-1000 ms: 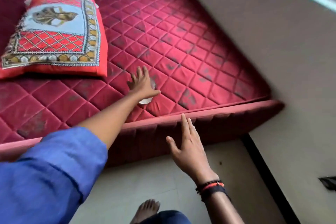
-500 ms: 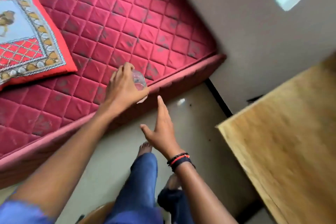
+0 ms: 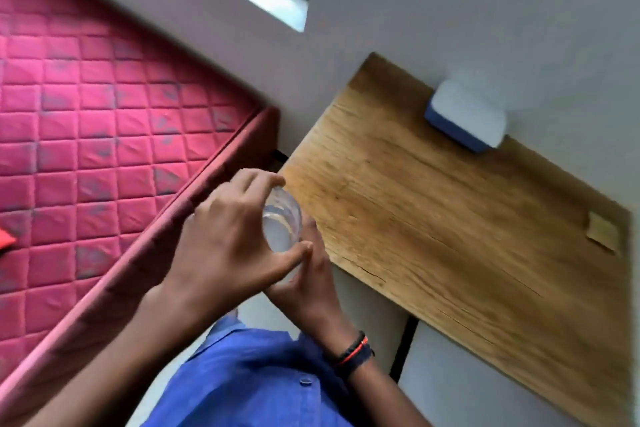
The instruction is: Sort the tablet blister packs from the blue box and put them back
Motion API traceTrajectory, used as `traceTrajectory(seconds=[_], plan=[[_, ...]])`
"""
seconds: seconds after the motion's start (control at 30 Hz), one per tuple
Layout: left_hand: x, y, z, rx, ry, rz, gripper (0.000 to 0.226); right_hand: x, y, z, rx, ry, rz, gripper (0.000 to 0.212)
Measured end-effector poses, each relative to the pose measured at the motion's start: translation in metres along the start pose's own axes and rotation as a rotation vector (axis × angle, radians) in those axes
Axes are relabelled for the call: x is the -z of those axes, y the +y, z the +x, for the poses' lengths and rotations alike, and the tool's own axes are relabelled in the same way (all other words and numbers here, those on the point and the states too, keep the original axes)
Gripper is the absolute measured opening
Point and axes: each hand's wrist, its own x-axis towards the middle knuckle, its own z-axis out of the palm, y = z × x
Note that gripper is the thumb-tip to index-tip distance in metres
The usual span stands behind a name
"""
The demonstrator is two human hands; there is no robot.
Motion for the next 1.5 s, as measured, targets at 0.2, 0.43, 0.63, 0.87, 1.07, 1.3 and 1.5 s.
traceTrajectory(seconds=[0.2,0.43,0.63,0.87,1.07,1.3,1.5], plan=[[-0.052,0.067,0.015,-0.296,-0.14,-0.019,0.087,0.088,0.038,-0.025,-0.001,0.252,-0.086,0.073],[-0.126,0.114,0.049,-0.472,-0.414,-0.15,0.104,0.186,0.093,-0.053,-0.175,0.545,0.021,0.076],[-0.181,0.112,0.07,-0.428,-0.536,-0.044,0.099,0.293,0.167,-0.067,-0.377,0.832,-0.117,0.073],[-0.221,0.105,0.078,-0.414,-0.531,0.134,0.102,0.399,0.237,-0.055,-0.576,0.995,-0.16,0.078],[-0.239,0.099,0.093,-0.41,-0.528,0.207,0.1,0.442,0.266,-0.038,-0.683,1.065,-0.182,0.078],[-0.245,0.106,0.11,-0.414,-0.538,0.255,0.112,0.457,0.279,-0.034,-0.71,1.036,-0.165,0.076],[-0.248,0.125,0.116,-0.386,-0.588,0.301,0.107,0.451,0.268,-0.033,-0.682,1.052,-0.135,0.068]])
